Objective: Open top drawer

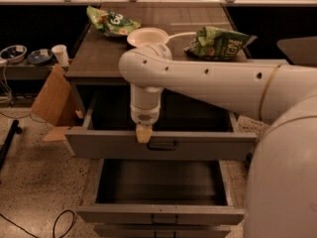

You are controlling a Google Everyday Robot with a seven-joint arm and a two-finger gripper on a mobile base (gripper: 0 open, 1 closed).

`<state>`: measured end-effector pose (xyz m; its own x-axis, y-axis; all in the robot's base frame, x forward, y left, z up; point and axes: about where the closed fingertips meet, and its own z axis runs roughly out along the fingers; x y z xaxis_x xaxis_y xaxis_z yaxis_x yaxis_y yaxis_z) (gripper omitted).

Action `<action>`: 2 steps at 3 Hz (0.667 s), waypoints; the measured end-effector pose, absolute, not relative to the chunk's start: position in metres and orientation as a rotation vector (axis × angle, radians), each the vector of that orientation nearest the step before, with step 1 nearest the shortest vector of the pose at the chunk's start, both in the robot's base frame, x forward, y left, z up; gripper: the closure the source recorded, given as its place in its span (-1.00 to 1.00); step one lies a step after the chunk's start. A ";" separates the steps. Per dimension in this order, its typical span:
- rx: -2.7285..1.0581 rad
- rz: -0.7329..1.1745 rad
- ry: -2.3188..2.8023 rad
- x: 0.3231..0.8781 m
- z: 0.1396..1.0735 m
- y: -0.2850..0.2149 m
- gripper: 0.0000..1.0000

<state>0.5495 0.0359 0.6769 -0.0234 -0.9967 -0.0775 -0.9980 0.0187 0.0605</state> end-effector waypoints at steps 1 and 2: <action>-2.207 0.170 2.226 0.540 0.679 0.037 1.00; -2.240 0.201 2.226 0.526 0.677 0.034 0.63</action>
Offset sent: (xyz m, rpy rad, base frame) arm -0.1470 -0.0574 -0.0086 -0.0304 0.2988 0.1682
